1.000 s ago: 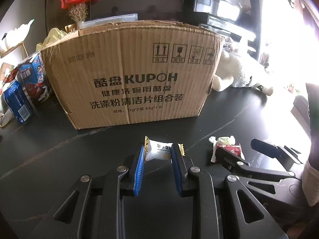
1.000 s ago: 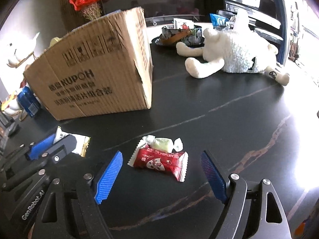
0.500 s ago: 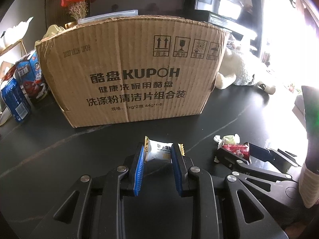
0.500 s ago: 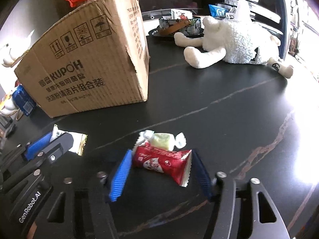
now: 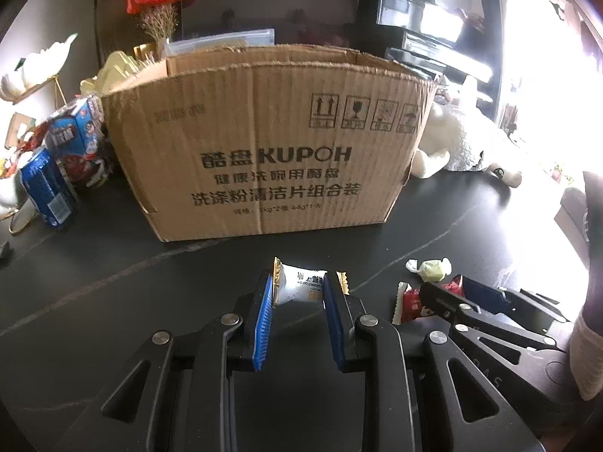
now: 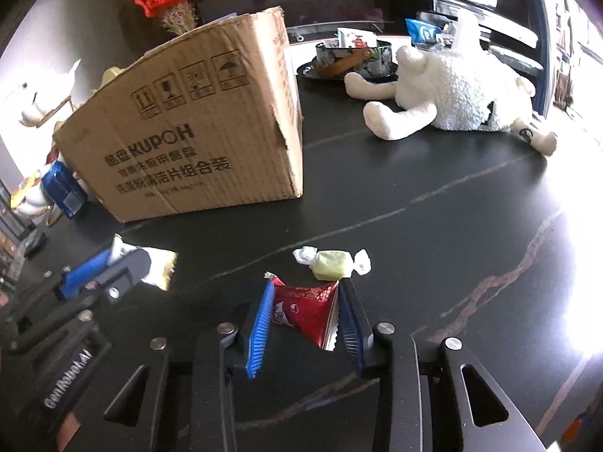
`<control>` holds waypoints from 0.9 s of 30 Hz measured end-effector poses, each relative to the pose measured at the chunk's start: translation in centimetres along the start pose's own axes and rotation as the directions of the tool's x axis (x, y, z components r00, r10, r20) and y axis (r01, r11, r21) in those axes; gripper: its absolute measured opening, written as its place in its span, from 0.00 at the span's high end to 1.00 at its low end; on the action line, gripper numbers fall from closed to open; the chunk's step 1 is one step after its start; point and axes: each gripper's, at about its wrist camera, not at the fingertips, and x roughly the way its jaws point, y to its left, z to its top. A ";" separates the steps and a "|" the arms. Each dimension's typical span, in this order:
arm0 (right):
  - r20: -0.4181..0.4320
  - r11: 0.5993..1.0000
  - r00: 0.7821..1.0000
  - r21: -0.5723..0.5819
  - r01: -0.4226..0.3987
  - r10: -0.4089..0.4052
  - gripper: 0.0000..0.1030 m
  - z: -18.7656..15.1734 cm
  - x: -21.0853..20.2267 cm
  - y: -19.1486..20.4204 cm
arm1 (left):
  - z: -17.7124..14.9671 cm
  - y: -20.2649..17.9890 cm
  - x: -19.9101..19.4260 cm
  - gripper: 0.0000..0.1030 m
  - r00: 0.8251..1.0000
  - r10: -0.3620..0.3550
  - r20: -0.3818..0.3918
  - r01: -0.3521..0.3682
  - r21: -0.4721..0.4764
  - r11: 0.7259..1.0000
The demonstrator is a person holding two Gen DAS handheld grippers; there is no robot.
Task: Organize snacks
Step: 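Grasp the red wrapped packet with the right tool while the left tool holds the candy, then carry both held snacks up over the cardboard box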
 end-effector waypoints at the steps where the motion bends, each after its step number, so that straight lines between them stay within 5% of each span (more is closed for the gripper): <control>1: -0.006 1.000 1.000 0.004 -0.009 0.009 0.66 0.0 0.1 0.0 | 0.0 0.0 -0.2 0.74 1.000 0.000 0.001 0.000 -0.002 1.000; 8: 0.051 0.999 0.998 -0.039 -0.028 0.030 0.80 0.0 -1.1 1.1 | -0.1 0.1 -1.0 0.74 1.000 0.004 0.005 -0.004 -0.011 1.000; 27: 0.155 0.995 0.984 -0.070 -0.077 0.087 0.81 0.8 -4.5 3.5 | 0.8 1.7 -4.6 0.74 0.999 0.018 0.049 -0.017 -0.027 0.999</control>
